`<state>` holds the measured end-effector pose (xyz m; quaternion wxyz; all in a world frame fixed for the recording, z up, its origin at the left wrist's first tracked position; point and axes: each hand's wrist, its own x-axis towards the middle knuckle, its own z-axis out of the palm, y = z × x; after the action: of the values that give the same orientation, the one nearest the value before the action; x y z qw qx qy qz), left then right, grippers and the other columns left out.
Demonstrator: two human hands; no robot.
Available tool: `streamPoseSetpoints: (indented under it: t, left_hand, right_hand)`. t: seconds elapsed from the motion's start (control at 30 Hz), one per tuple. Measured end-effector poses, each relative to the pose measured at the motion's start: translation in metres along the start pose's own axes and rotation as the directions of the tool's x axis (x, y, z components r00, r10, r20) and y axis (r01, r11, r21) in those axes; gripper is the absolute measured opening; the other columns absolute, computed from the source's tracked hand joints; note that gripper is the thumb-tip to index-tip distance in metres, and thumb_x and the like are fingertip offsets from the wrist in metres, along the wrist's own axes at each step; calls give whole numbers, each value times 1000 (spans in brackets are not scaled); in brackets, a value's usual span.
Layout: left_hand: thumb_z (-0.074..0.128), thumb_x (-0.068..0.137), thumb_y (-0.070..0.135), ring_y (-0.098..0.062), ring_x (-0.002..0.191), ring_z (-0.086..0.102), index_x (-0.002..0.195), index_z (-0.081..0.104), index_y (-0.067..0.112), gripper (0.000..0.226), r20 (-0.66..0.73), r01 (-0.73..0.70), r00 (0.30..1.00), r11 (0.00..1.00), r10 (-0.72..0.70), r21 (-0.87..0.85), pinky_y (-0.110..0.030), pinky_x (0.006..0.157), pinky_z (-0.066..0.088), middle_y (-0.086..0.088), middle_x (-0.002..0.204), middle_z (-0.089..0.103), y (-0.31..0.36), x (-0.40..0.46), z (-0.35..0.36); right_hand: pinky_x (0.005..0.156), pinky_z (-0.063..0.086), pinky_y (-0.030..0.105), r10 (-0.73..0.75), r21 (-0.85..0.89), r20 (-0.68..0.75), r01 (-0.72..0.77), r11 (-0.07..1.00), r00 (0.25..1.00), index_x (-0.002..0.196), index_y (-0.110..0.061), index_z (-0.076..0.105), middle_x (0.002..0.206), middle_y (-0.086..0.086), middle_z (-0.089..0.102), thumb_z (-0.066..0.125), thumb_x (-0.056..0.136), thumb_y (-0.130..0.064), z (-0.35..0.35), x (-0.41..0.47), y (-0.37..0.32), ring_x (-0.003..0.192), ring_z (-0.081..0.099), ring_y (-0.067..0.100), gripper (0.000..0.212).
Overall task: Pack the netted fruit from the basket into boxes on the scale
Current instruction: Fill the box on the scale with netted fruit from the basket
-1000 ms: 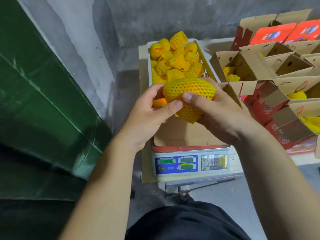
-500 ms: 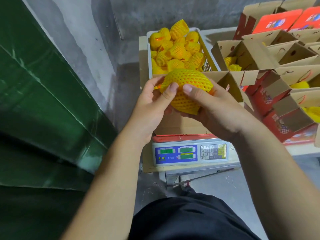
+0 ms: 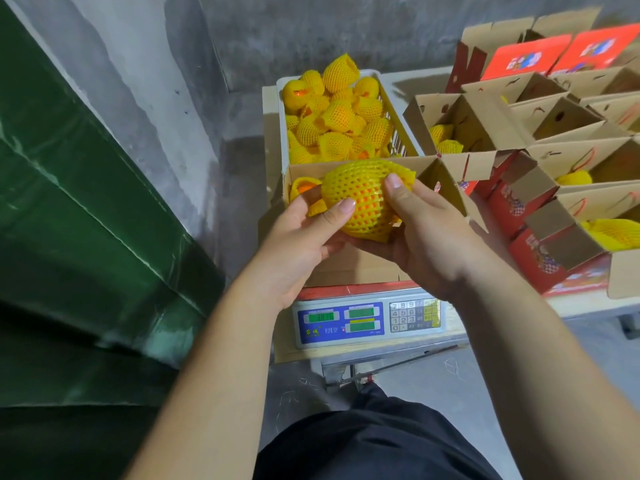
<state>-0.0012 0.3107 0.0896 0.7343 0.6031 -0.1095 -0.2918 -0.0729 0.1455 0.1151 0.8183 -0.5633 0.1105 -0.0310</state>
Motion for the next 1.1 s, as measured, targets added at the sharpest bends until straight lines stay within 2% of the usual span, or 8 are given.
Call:
streamPoseSetpoints:
  t: [0.2, 0.37, 0.53, 0.63, 0.7, 0.87, 1.0, 1.1]
  left_hand:
    - [85, 75, 47, -21, 120, 69, 142, 58, 24, 75, 98, 93, 991, 995, -91, -19, -37, 90, 57, -1, 129, 74, 1, -1, 5]
    - [93, 51, 70, -23, 126, 67, 146, 54, 25, 112, 37, 61, 998, 997, -59, -50, -47, 107, 53, 0, 133, 72, 1, 2, 10]
    - [83, 71, 65, -22, 130, 63, 149, 48, 32, 92, -9, 17, 1000, 995, -18, -98, -49, 115, 46, 0, 145, 63, 10, 4, 11]
    - [71, 93, 48, -17, 123, 66, 138, 48, 40, 51, -116, -7, 993, 999, 12, 37, -46, 113, 49, 2, 145, 60, 14, 5, 6]
    - [67, 100, 39, -15, 120, 67, 137, 46, 45, 43, -170, 8, 985, 995, 8, 96, -41, 109, 53, 2, 142, 61, 15, 5, 1]
    - [64, 104, 32, -12, 119, 65, 150, 46, 36, 50, -214, 33, 977, 984, 5, 176, -35, 106, 53, 7, 134, 62, 14, 2, -1]
    - [60, 106, 27, -5, 118, 63, 144, 56, 29, 38, -191, -14, 979, 952, 76, 306, -29, 107, 50, 13, 128, 65, 18, -2, -6]
    - [59, 107, 25, 0, 113, 63, 139, 61, 26, 33, -179, -36, 978, 928, 110, 371, -21, 101, 51, 11, 128, 66, 21, -3, -7]
  right_hand:
    - [87, 62, 35, -95, -360, 37, 102, 927, 995, 122, -37, 66, 119, -8, 74, 47, 111, -30, 1, -6, -6, 114, 70, 16, 23]
    - [86, 62, 35, -96, -337, 112, 129, 933, 989, 134, -30, 62, 124, -2, 72, 68, 98, -29, -2, -8, -13, 115, 70, 19, 36]
    - [84, 64, 46, -348, -419, -89, 281, 863, 933, 134, -23, 62, 111, -2, 74, 78, 82, -19, -12, 2, -20, 105, 73, 21, 54]
    - [92, 55, 24, -605, -686, -125, 372, 625, 786, 141, -20, 57, 119, -11, 70, 75, 82, -22, -26, 20, -35, 110, 66, 2, 61]
    - [110, 42, 22, -682, -859, -83, 295, 419, 727, 148, -19, 50, 143, 1, 58, 73, 83, -16, -38, 36, -40, 132, 54, 11, 69]
    - [103, 41, 31, -211, -973, -88, -39, 228, 974, 163, -28, 28, 163, 11, 39, 72, 94, -24, -61, 54, -28, 145, 42, 29, 82]
    - [110, 46, 46, -299, -972, -69, 3, 236, 952, 153, -30, 47, 154, 7, 52, 65, 96, -33, -54, 45, -15, 140, 49, 28, 60]
    - [94, 46, 32, -311, -959, -39, 52, 279, 950, 147, -28, 54, 145, 5, 61, 65, 97, -35, -40, 39, -10, 125, 59, 26, 52]
